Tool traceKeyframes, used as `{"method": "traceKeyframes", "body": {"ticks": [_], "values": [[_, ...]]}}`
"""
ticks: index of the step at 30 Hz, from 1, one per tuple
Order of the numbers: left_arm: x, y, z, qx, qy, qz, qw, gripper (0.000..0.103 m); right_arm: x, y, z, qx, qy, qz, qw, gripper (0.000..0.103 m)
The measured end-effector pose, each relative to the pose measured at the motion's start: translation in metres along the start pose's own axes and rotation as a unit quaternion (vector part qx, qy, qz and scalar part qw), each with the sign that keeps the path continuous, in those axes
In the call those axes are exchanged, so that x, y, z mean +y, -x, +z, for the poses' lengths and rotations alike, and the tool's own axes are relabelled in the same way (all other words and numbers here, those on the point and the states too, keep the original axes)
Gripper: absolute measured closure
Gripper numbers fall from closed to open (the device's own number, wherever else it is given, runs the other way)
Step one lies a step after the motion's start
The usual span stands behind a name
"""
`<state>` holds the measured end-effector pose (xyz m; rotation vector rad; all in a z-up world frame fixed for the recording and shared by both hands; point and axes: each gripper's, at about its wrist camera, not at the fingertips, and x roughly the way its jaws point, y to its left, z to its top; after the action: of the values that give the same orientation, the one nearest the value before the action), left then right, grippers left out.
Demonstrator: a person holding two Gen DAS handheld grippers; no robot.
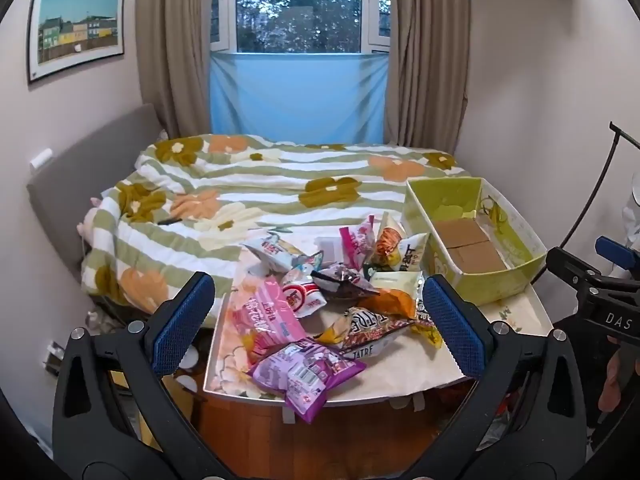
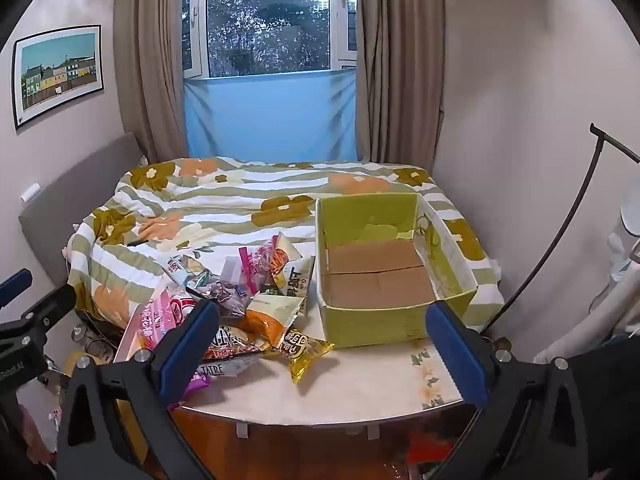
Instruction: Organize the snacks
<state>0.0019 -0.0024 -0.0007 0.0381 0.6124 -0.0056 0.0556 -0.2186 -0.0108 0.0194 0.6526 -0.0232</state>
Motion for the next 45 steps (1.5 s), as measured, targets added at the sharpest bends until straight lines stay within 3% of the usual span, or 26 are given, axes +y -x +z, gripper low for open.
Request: {"method": "traceKeyframes", "body": {"ticks": [5, 17, 45], "values": [[-0.022, 0.001, 0.002, -0.004, -0.02, 0.008, 0.9998, 0.0, -0.001, 0.002, 0.001, 0.002, 0.002, 0.003, 1.0, 0.0], [-0.013, 0.008, 0.001, -0.009, 0.001, -0.018, 0.9998, 0.0, 0.0, 0.001, 0.0, 0.002, 0.002, 0.001, 1.0, 0.0], [-0.017, 0.007, 0.0, -0.001, 0.012, -0.015, 0.9998, 0.0, -0.001, -0.002, -0.008, 0.012, 0.003, 0.026, 1.0, 0.0]]}}
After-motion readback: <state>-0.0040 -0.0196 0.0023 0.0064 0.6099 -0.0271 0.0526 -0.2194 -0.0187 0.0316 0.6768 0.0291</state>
